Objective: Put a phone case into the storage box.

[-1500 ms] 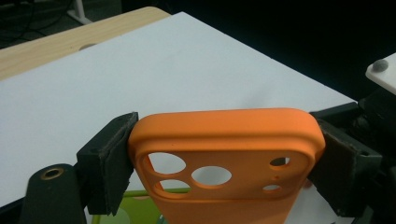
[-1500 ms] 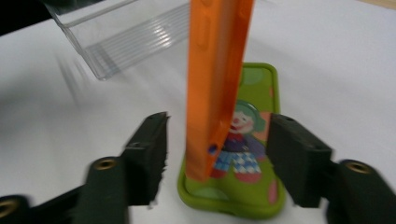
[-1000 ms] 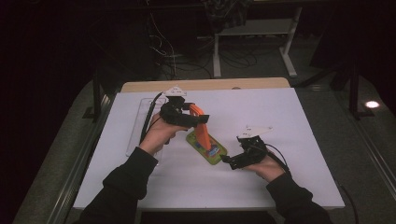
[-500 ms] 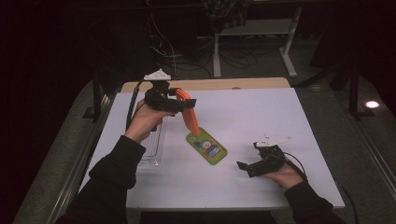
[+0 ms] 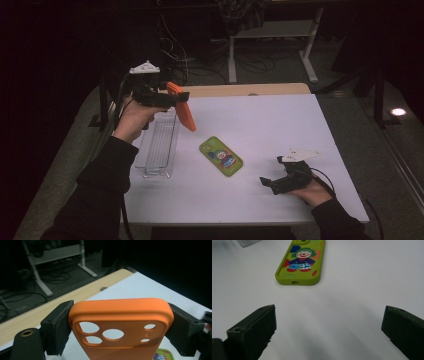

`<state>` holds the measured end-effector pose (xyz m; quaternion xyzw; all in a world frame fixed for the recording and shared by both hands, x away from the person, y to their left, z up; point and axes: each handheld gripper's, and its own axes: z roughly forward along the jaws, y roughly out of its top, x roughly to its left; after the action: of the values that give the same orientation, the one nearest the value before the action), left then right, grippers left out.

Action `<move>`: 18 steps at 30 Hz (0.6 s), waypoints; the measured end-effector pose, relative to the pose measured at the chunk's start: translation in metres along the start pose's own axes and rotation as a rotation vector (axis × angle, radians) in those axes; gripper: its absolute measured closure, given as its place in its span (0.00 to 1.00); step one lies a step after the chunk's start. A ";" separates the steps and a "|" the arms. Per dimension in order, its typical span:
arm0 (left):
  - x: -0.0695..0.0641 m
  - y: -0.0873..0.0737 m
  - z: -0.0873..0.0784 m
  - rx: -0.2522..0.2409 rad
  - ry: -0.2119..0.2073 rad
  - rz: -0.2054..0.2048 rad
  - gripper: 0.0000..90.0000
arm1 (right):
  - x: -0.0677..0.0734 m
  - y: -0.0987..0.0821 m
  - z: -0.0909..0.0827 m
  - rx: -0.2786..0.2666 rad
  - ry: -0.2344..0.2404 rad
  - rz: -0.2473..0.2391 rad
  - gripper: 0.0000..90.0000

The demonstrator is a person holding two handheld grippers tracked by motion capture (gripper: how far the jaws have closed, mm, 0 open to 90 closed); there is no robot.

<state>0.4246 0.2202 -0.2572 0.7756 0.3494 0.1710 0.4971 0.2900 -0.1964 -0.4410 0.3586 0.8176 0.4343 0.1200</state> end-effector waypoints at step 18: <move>0.046 0.005 -0.001 0.029 0.175 -0.022 0.18 | 0.005 0.003 0.000 -0.003 -0.012 -0.012 0.00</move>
<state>0.4576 0.2522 -0.2561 0.7611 0.4024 0.2273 0.4552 0.2878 -0.1924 -0.4382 0.3563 0.8183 0.4326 0.1278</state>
